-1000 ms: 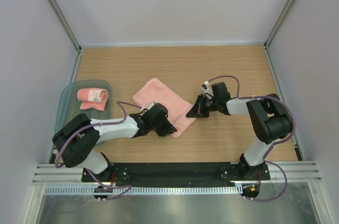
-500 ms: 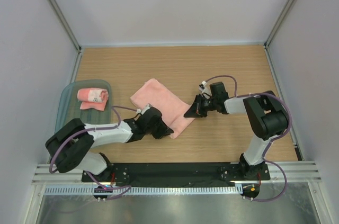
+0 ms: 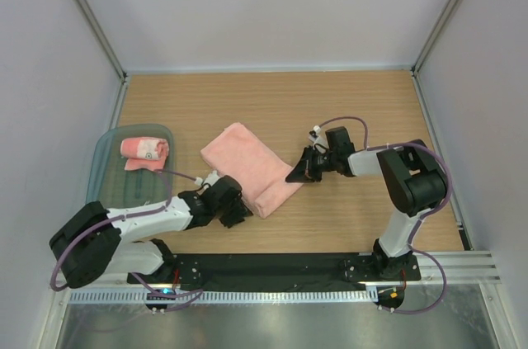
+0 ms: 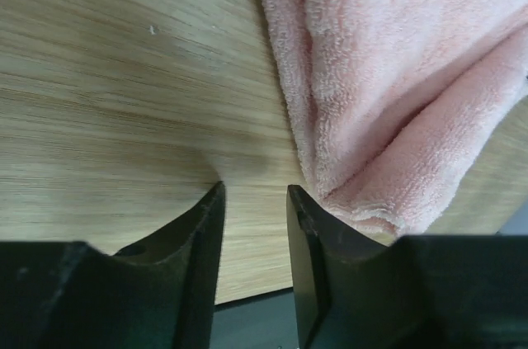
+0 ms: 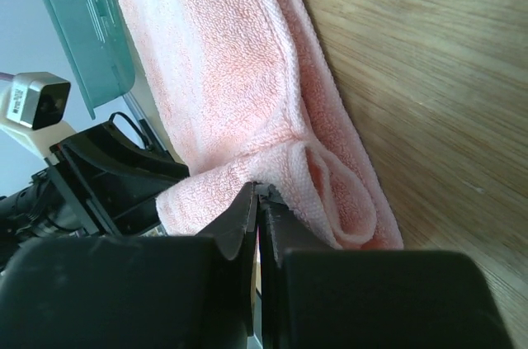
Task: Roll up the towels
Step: Roll the towel
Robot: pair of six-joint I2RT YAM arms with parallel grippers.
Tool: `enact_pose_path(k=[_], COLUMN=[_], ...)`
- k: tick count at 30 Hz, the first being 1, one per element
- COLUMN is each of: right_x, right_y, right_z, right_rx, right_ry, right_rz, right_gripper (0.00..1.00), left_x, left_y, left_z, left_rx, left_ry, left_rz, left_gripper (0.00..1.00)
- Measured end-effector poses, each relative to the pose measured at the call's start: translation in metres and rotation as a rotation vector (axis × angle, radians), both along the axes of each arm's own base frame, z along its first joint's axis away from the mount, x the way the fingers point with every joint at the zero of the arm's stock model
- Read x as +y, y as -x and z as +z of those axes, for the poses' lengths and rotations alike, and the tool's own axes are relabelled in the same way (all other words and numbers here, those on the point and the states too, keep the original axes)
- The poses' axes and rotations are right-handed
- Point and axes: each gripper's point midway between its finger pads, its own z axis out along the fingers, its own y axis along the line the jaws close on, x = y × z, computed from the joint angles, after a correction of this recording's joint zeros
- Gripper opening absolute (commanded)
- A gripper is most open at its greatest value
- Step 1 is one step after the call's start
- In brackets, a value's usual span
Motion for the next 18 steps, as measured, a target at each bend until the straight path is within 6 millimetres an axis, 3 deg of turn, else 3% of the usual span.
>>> enact_pose_path(k=[8, 11, 14, 18], right_x=[0.002, 0.004, 0.006, 0.007], right_y=[-0.002, -0.002, -0.003, -0.004], right_z=[-0.001, -0.001, -0.001, -0.001], right_rx=[-0.007, -0.010, -0.016, -0.023], right_ry=[0.012, 0.017, 0.023, 0.028], right_rz=[0.001, 0.006, 0.013, 0.019], right_gripper=[0.04, 0.03, 0.03, 0.03], left_x=[0.034, 0.036, 0.017, -0.027], left_y=[0.014, 0.012, -0.003, -0.024], left_z=[0.000, 0.015, 0.051, 0.102], left_rx=[0.003, -0.040, -0.134, -0.279], left_ry=[-0.124, -0.159, -0.156, -0.131], left_rz=[-0.024, -0.083, -0.172, -0.318], left_gripper=[0.33, 0.29, 0.27, 0.32])
